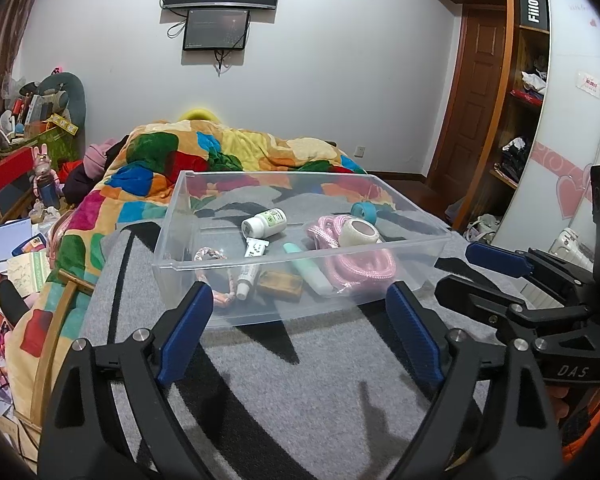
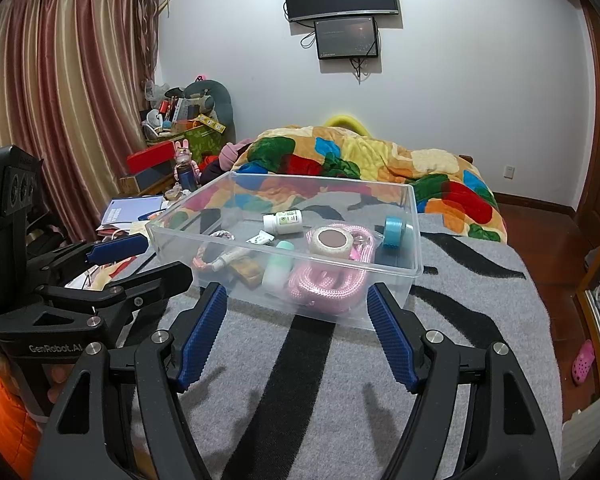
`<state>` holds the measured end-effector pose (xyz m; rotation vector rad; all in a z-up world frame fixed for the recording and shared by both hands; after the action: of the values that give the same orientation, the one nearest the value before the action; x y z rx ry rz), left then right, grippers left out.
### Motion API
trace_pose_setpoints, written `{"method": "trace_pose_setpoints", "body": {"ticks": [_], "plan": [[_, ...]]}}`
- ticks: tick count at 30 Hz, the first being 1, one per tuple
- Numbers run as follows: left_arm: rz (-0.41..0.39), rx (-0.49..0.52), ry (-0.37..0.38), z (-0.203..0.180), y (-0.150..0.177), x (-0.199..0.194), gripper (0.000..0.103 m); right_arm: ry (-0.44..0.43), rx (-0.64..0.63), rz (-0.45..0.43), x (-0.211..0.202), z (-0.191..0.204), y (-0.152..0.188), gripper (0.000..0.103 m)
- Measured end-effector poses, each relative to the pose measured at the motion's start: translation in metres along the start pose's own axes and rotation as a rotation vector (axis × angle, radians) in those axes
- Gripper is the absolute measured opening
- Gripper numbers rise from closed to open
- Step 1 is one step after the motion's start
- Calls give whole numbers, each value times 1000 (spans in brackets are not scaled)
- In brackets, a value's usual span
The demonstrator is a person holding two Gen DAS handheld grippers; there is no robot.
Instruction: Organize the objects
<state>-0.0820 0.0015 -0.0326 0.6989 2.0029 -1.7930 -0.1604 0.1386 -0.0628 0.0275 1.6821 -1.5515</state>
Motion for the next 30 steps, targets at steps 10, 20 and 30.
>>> {"method": "trace_pose_setpoints", "body": {"ticks": [10,20,30], "plan": [[2,1,6,-3,1,-1,95,0,-1,-1,0,0,0,70],[4,2,7,-2,1,-1,96,1,4,-2,-1,-1,0,71],[7,-4,5,-2,5,-1,98,0,4,-2,-1,-2,0,73]]}}
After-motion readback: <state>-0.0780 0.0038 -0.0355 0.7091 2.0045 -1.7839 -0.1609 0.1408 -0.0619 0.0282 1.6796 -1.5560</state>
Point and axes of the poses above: each gripper's, at about its wrist camera, not at the fingertips, and x roughly the way its jaws point, z to its left, y to its underside, the point moved 3 cm from there along x, roughly the way its jaws point, and after that the axes turned 2 degrees about z, right-handed, at the moved point
